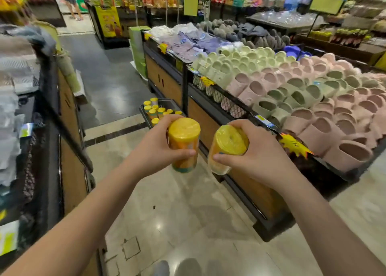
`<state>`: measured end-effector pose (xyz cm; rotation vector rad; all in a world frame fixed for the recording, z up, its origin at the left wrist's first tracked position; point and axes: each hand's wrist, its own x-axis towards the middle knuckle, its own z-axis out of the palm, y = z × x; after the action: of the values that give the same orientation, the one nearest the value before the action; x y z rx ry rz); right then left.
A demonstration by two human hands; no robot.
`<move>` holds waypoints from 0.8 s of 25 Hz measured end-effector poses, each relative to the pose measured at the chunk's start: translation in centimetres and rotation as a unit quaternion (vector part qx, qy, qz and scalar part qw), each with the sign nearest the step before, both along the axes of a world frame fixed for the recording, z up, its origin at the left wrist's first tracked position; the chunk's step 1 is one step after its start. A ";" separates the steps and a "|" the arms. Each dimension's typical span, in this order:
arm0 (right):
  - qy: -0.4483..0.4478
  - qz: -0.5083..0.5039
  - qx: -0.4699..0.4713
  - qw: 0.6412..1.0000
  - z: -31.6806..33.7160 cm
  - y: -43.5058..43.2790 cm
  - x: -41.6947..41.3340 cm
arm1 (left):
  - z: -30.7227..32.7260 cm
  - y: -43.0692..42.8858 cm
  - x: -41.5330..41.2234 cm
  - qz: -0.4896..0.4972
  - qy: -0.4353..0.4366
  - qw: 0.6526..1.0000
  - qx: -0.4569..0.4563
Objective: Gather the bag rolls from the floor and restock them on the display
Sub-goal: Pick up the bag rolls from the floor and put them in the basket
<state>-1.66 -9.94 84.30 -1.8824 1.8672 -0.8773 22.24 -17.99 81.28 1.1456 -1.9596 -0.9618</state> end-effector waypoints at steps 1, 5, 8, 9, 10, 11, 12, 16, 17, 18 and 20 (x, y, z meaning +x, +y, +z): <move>-0.002 0.014 0.000 1.000 0.3 -3.5 2.1 | 0.0 -2.9 2.3 0.004 -0.011 1.000 0.003; -0.013 0.038 -0.007 0.999 -0.2 -15.6 8.1 | -0.5 -12.9 8.6 0.017 -0.014 1.000 0.018; -0.009 0.047 0.000 0.999 -0.9 -23.6 11.3 | -1.2 -20.3 11.3 0.044 -0.003 0.999 0.032; -0.010 0.049 0.008 0.999 -1.1 -26.2 12.0 | -1.6 -22.9 11.9 0.051 -0.001 0.998 0.038; -0.010 0.050 0.013 0.999 -1.5 -29.0 12.5 | -2.0 -25.8 12.4 0.055 -0.002 0.998 0.044; -0.008 0.052 0.017 0.998 -1.9 -31.4 12.7 | -2.3 -28.2 12.6 0.058 -0.003 0.997 0.047; -0.007 0.054 0.021 0.998 -2.3 -33.8 12.8 | -2.6 -30.7 12.8 0.060 -0.009 0.997 0.048; -0.006 0.047 0.032 0.998 -5.1 -46.5 12.4 | -4.4 -44.0 12.2 0.061 -0.035 0.996 0.048; -0.007 0.043 0.032 0.999 -5.6 -50.1 12.0 | -4.8 -47.8 11.8 0.060 -0.036 0.996 0.047; -0.007 0.038 0.034 0.999 -6.0 -53.8 11.4 | -5.1 -51.5 11.3 0.062 -0.040 0.996 0.049; -0.007 0.023 0.047 0.999 -6.1 -59.6 10.7 | -4.9 -57.3 10.6 0.060 -0.061 0.995 0.054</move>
<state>9.02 -69.52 78.22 -1.8488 1.8171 -0.7726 32.82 -75.31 76.39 1.3966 -1.9276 -0.9649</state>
